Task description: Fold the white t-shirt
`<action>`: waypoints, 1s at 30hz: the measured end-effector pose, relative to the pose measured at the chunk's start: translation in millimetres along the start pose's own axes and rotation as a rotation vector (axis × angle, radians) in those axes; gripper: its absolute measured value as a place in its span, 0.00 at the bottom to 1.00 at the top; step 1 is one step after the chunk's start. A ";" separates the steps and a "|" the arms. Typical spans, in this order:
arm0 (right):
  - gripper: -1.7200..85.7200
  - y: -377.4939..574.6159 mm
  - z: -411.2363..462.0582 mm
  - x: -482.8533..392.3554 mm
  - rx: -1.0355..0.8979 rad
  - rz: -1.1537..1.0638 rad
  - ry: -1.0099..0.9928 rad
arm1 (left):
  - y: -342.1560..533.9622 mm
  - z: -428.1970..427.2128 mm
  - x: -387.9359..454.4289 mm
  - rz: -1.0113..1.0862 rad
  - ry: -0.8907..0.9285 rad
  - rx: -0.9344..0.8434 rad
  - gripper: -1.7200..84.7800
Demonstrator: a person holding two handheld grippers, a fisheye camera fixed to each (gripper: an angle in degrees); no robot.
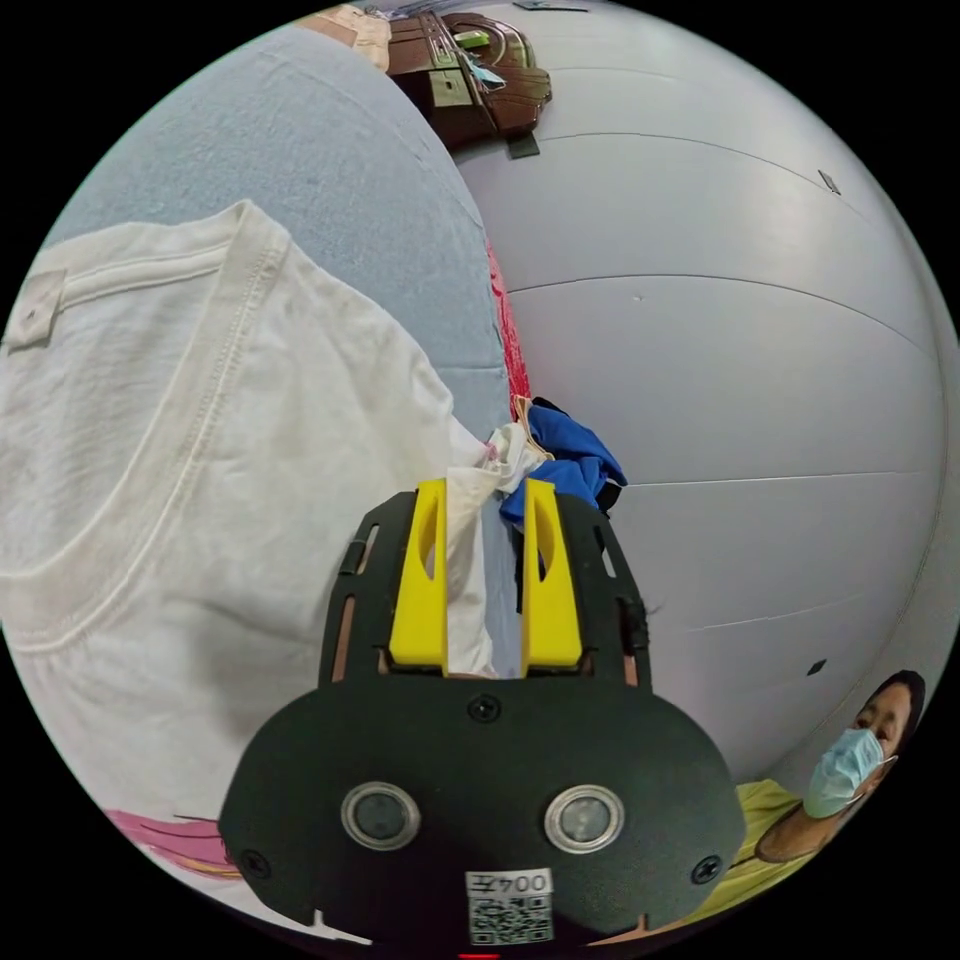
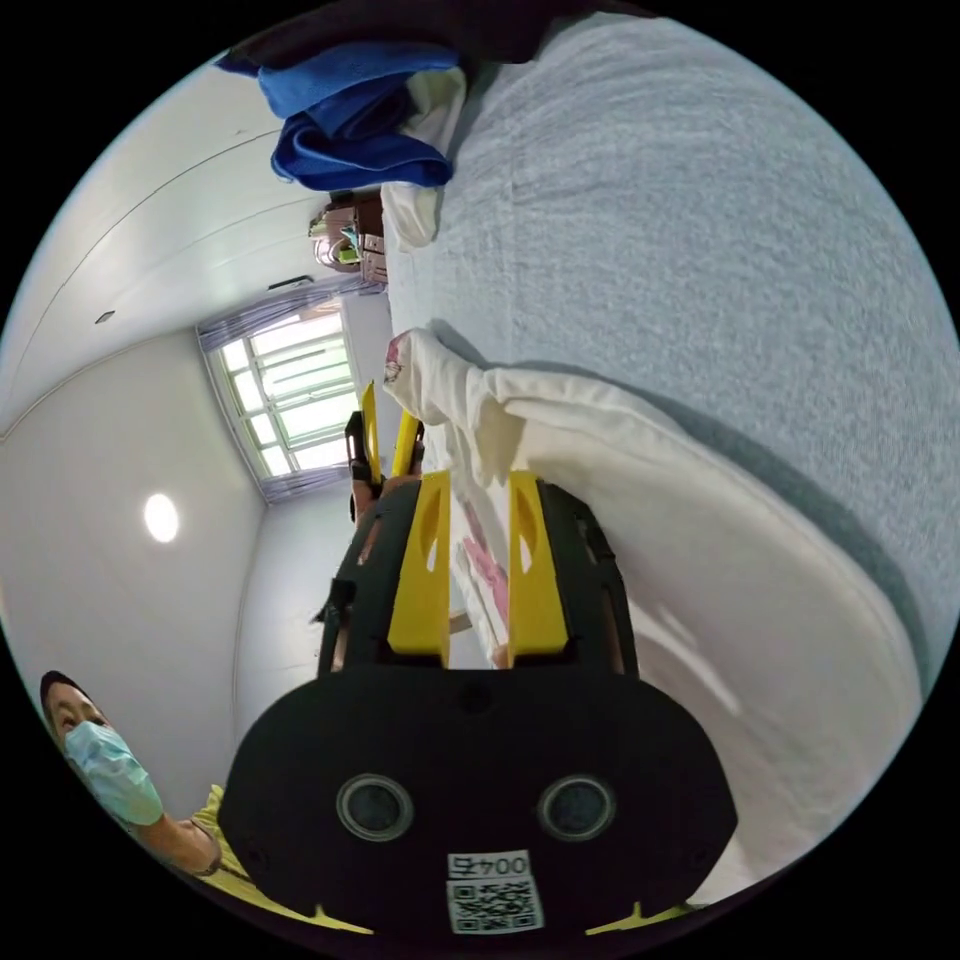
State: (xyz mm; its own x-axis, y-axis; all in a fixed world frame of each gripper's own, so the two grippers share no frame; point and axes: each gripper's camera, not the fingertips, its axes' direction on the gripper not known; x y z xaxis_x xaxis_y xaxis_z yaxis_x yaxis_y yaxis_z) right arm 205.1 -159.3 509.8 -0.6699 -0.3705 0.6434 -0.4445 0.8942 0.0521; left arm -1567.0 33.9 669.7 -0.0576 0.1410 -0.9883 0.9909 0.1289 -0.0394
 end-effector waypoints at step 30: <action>0.02 66.1 82.5 -58.6 -0.201 -0.204 0.207 | 90.8 -3.0 23.7 -0.016 -0.273 0.130 0.05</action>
State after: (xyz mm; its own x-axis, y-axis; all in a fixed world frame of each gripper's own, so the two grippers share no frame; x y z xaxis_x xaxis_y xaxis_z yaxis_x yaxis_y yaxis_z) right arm 165.9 -99.2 412.6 -0.4356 -0.5065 0.7441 -0.4175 0.8461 0.3314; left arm -1478.7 51.9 643.2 -0.0555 -0.1310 -0.9898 0.9984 -0.0006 -0.0559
